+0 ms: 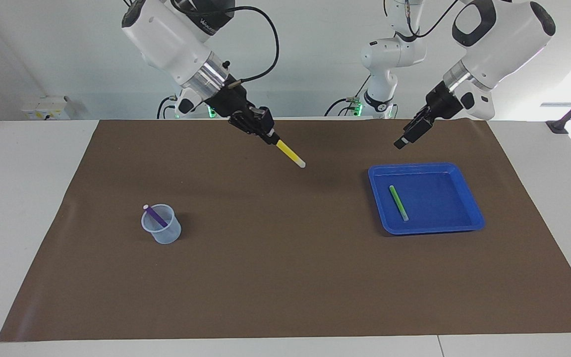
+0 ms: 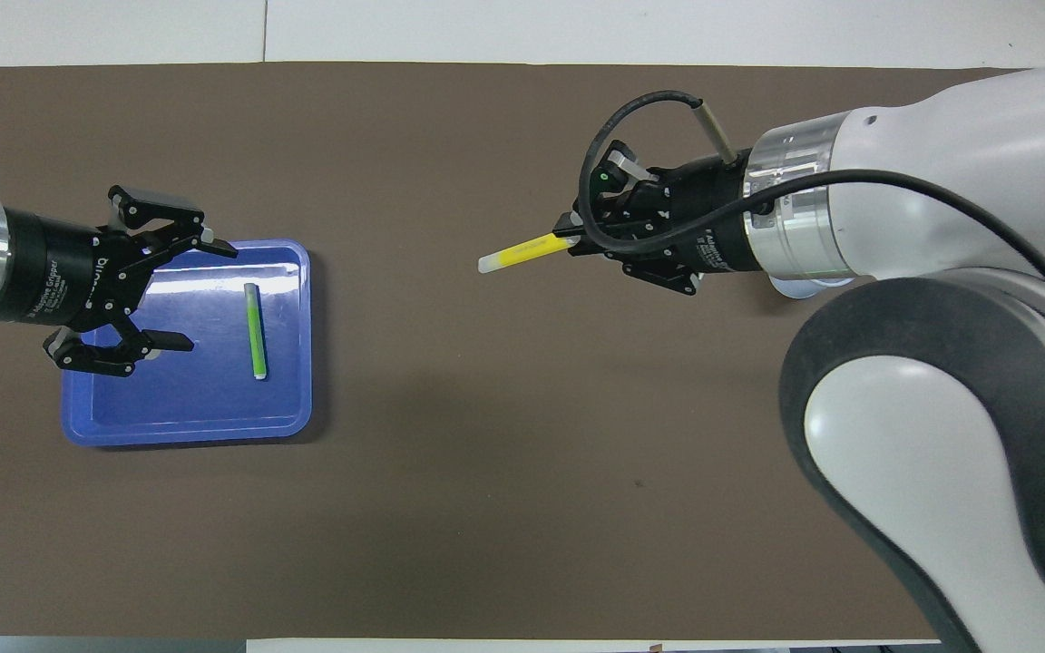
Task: Right arm passes pens to left for tray arrangement
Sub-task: 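Pull the yellow pen from the cup with the right gripper, then bring the yellow pen to the left gripper while the left gripper grasps it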
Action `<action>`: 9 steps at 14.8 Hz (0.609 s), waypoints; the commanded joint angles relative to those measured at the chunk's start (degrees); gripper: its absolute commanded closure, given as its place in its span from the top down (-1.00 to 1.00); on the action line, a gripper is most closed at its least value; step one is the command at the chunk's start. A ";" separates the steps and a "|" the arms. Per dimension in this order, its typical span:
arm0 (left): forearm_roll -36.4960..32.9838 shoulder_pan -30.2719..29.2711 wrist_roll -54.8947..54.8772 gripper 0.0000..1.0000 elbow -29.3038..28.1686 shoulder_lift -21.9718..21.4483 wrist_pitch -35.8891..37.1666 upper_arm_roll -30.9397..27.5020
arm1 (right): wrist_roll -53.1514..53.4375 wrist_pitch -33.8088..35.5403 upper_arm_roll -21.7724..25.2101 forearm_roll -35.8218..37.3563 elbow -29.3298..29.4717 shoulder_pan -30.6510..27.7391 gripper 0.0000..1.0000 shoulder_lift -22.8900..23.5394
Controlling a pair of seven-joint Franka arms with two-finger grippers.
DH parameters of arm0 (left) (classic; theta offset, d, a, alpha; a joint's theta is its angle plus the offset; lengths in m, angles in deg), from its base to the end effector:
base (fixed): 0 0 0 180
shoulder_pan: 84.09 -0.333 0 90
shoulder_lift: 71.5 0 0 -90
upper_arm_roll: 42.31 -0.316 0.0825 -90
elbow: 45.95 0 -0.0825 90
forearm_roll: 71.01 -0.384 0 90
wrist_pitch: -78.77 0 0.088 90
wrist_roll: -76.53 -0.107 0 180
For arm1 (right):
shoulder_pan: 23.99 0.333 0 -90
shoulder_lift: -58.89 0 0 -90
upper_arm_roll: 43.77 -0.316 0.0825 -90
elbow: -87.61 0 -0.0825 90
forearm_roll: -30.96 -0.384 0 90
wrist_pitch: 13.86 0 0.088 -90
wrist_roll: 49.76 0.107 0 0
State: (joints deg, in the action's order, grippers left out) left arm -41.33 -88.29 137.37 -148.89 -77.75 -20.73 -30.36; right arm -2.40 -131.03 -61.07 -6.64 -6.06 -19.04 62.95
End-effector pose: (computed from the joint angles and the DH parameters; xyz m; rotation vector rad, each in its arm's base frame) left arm 0.5221 -0.1220 0.6003 2.3607 1.2931 -0.3264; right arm 0.5594 0.2582 0.6148 -2.2924 0.7708 0.1279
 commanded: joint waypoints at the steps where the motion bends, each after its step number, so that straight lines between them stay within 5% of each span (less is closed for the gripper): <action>1: 5.37 -0.11 16.54 1.00 -0.60 -2.44 -3.32 0.44 | 4.82 -2.96 -2.38 -3.97 1.21 -0.56 -1.00 1.12; 9: 20.58 2.70 29.41 1.00 -9.20 -7.72 -11.50 0.52 | 19.85 -7.09 -9.06 -4.33 5.96 -0.47 -1.00 5.69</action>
State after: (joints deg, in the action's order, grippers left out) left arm -23.77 -87.31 164.20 -152.24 -81.33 -28.29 -29.71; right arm 14.42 -136.58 -68.33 -9.59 -2.01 -19.04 66.91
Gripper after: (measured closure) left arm 0.000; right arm 0.824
